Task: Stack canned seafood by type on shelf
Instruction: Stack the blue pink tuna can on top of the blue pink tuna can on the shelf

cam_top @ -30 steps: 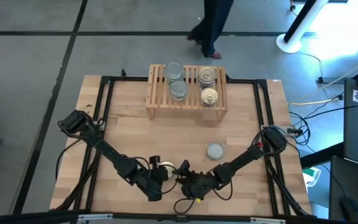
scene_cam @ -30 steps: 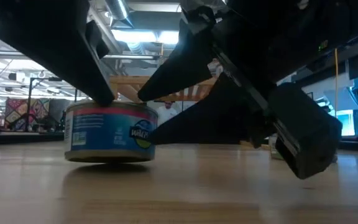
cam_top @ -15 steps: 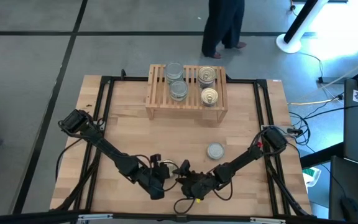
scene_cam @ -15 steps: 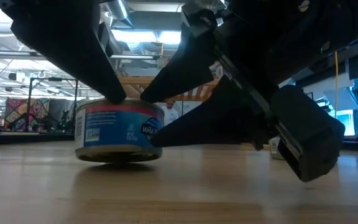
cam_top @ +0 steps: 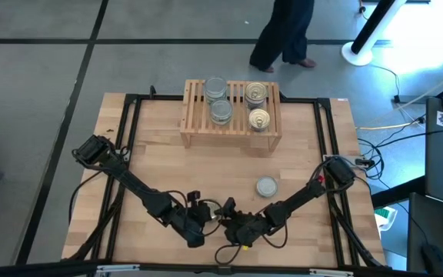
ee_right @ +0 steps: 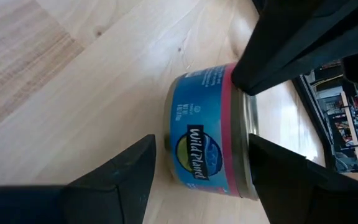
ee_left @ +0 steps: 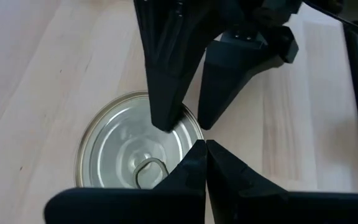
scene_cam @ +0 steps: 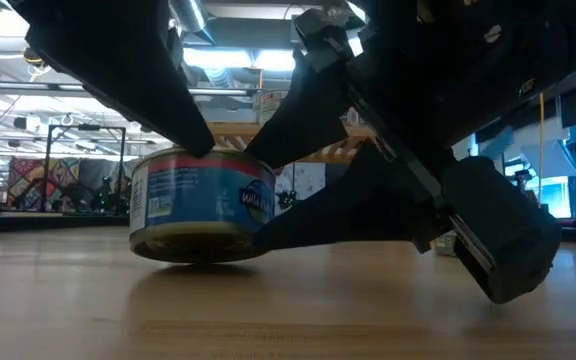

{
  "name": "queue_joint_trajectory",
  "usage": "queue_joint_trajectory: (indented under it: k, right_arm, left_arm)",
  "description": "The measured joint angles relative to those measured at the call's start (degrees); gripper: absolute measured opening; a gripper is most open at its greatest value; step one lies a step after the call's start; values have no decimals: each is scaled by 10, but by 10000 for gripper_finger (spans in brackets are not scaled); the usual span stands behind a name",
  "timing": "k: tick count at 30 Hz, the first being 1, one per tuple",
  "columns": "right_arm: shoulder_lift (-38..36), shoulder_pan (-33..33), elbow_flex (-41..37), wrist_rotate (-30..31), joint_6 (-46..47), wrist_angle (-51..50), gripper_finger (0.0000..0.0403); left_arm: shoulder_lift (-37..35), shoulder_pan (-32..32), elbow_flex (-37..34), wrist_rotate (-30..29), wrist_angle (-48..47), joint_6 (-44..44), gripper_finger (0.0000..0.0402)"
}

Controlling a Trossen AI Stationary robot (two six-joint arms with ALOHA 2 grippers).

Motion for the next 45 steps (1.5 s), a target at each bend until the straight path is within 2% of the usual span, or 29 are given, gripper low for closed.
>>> queue_joint_trajectory:
  k: [6, 45]
  right_arm:
    - [11, 0, 1, 41, 2, 11, 243]
    - [11, 1, 0, 34, 3, 13, 243]
  left_arm:
    - [0, 7, 0, 1, 0, -3, 0]
    - [0, 17, 0, 14, 10, -4, 0]
